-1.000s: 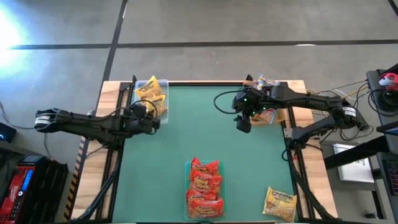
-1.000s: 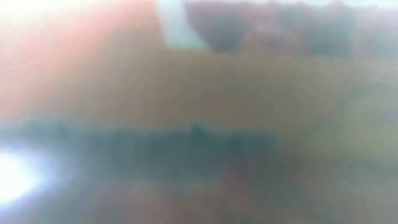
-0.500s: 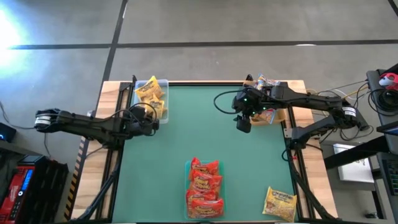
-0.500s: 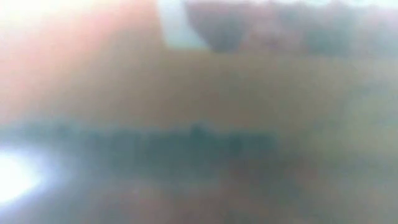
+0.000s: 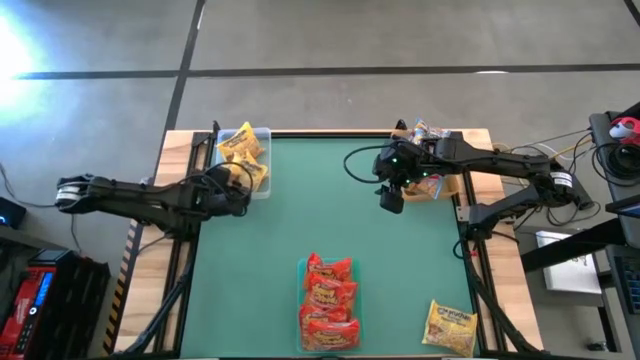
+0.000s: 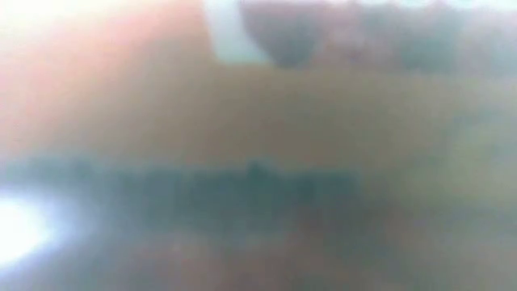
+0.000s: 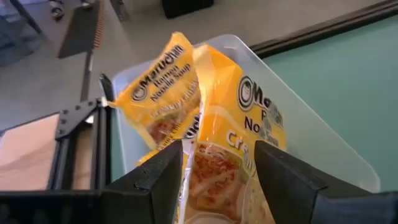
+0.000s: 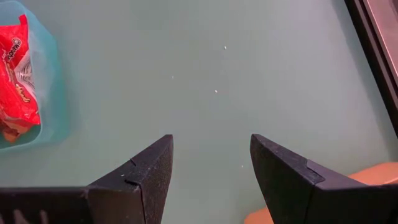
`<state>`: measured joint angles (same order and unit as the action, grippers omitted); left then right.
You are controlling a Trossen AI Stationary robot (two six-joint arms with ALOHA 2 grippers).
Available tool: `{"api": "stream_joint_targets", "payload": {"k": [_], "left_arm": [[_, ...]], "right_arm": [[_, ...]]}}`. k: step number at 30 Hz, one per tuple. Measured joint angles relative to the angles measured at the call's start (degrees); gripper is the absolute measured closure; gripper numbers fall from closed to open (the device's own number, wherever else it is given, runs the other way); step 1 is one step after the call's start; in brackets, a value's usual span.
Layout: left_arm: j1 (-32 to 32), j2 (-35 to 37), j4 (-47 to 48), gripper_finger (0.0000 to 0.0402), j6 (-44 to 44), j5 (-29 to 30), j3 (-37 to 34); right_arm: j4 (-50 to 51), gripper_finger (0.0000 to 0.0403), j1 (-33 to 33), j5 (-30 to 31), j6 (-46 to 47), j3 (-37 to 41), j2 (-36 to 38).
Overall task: Sort Maruchan noodles
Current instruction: Put the yellow noodle pack into the transparent bin
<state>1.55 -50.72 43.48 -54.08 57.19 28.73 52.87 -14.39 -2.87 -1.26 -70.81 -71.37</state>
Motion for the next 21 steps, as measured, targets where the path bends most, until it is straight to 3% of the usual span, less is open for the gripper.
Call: {"api": "stream_joint_targets", "payload": {"k": [21], "left_arm": [[4.6, -8.4, -4.5, 0.0209, 3.5, 0.8, 0.7]], "right_arm": [[1.1, 0.02, 0.0, 0.0, 1.8, 0.0, 0.0]]}}
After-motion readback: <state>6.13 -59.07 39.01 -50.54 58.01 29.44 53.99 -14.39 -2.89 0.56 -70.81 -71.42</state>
